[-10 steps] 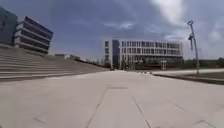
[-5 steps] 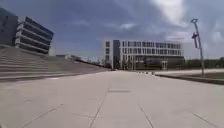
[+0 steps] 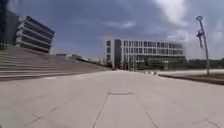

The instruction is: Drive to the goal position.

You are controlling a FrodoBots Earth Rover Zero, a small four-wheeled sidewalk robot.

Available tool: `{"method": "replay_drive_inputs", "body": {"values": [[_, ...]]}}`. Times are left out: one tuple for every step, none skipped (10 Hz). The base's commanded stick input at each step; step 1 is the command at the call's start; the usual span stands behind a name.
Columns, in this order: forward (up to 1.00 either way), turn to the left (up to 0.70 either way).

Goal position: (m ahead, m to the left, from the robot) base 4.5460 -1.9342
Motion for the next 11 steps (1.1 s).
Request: {"method": "replay_drive_inputs", "body": {"values": [[0.70, 0.00], [0.70, 0.00], [0.70, 0.00], [0.70, 0.00], [0.70, 0.00], [0.70, 0.00], [0.70, 0.00], [0.70, 0.00], [0.70, 0.00], [0.70, 0.00], [0.70, 0.00]]}}
